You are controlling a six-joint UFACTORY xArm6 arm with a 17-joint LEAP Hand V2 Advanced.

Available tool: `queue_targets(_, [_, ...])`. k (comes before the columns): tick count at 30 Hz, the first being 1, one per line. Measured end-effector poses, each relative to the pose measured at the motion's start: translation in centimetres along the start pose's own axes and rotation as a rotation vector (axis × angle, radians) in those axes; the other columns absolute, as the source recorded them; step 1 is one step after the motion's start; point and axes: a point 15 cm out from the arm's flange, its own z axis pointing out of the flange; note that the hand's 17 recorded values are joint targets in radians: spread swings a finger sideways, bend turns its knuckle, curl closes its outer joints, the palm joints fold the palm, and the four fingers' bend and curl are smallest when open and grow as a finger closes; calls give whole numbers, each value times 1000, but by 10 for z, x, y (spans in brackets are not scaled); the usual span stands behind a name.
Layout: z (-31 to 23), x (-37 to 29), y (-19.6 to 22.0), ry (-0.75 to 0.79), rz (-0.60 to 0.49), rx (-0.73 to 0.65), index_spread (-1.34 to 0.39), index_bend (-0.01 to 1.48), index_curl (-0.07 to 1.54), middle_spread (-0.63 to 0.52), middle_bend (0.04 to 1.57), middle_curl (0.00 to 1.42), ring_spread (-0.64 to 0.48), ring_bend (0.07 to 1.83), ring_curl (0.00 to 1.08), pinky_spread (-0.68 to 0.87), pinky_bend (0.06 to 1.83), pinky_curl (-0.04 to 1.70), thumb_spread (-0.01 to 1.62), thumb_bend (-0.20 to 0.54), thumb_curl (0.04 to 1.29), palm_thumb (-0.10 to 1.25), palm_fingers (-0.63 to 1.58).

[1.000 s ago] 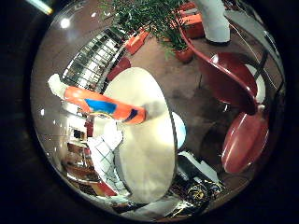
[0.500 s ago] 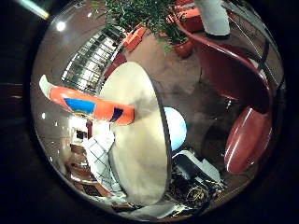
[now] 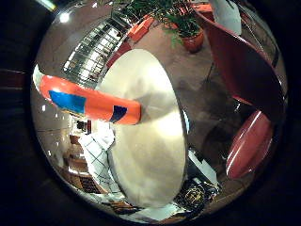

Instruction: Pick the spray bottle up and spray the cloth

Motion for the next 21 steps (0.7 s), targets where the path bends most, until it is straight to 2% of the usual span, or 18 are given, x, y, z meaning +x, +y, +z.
queue_targets(12, [40,-19,-10,12,-38,-83,-79,155,269,206,332,344,231,510,245,398,474,264,922,-31,295,351,156])
queue_targets(16, [59,-23,-9,15,-48,-110,-83,161,277,179,350,348,217,528,245,384,455,260,938,-24,301,393,225])
queue_targets(18, [71,-26,-5,8,-54,-132,-94,171,284,139,367,352,200,572,252,363,448,253,954,-14,306,436,319])
queue_targets(21, [89,-33,0,-7,-65,-163,-148,180,299,30,482,395,51,742,297,227,473,242,1015,19,336,604,624])
